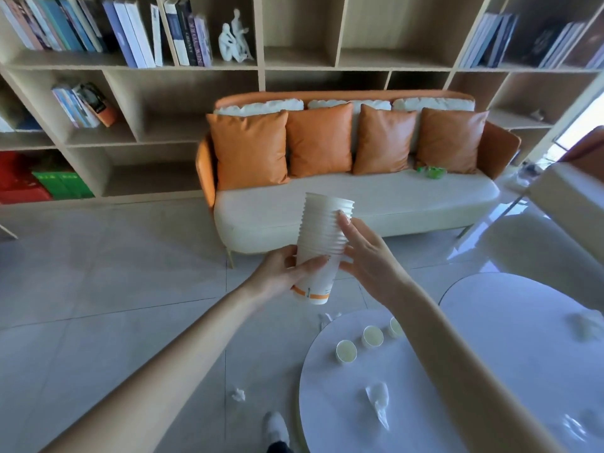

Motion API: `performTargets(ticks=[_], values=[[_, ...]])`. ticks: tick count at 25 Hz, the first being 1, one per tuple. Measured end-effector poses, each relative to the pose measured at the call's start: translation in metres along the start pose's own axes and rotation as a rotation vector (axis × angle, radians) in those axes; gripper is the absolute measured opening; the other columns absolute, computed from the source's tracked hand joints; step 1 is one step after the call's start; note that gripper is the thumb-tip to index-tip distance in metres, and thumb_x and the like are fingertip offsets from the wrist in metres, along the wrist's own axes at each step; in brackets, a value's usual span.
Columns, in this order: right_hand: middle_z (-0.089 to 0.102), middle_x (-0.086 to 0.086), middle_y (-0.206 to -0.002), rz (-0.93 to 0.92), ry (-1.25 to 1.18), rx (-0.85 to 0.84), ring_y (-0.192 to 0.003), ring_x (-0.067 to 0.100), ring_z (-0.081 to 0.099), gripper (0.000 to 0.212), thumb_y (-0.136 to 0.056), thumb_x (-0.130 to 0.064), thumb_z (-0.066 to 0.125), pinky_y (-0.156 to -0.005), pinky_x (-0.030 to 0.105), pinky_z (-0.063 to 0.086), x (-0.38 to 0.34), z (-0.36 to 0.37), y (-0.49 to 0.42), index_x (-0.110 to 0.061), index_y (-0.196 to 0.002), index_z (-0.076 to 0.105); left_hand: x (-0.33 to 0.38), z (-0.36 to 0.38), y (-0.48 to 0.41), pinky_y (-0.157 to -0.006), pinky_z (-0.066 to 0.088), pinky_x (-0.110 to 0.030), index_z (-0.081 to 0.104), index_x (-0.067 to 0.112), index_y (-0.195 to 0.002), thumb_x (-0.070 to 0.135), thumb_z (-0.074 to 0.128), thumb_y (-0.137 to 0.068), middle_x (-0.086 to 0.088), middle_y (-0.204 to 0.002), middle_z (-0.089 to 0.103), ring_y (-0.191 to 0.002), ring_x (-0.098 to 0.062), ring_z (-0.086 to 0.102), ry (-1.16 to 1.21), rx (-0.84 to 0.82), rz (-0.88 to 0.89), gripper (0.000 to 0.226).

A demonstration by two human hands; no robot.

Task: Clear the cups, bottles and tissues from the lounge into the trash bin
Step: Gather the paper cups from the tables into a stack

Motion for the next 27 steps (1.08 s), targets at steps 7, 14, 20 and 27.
performTargets(ticks=[7,14,20,27], values=[[0.064,0.009,-0.101,-0.054,-0.037,0.204,-0.093,0.023,0.065,0.051,-0.089,-0.045,0.056,-0.09,0.044,0.052,-0.029,-0.072,-0.064,-0.006,-0.121,0.055,0.035,0.023,-0.116,-0.069,0.057,-0.021,0.056,0.017,-0.121,0.04,0.074,-0.08,-0.003,-0.103,0.072,-0.083,-0.005,0.071,-0.043,-0.171,-0.017,0.051],[0.067,0.007,-0.106,-0.09,-0.075,0.473,-0.098,0.022,0.064,0.049,-0.088,-0.044,0.056,-0.092,0.045,0.051,-0.055,-0.141,-0.077,-0.007,-0.121,0.056,0.078,0.08,-0.199,-0.065,0.053,-0.022,0.067,0.007,-0.114,0.027,0.065,-0.091,-0.011,-0.112,0.072,-0.088,-0.012,0.067,-0.136,-0.415,0.056,0.03],[0.068,0.005,-0.103,-0.116,-0.135,0.724,-0.095,0.02,0.065,0.053,-0.082,-0.048,0.058,-0.084,0.037,0.055,-0.05,-0.191,-0.076,-0.011,-0.12,0.057,0.078,0.131,-0.258,-0.087,0.058,-0.041,0.059,0.016,-0.119,0.035,0.073,-0.084,-0.009,-0.116,0.07,-0.104,-0.019,0.069,-0.181,-0.662,0.032,0.042],[0.07,-0.003,-0.091,-0.169,-0.272,1.046,-0.084,0.01,0.067,0.044,-0.089,-0.04,0.057,-0.072,0.027,0.056,-0.022,-0.193,-0.11,-0.01,-0.121,0.054,0.075,0.138,-0.324,-0.086,0.056,-0.037,0.057,0.014,-0.125,0.027,0.069,-0.087,-0.009,-0.116,0.07,-0.107,-0.022,0.067,-0.306,-0.999,0.016,0.041]])
Point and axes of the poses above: each hand's wrist, its own y-axis away from the middle knuckle, its own z-axis out of the palm, x = y × z, the point moved 7 cm from there along -y, towards the middle knuckle
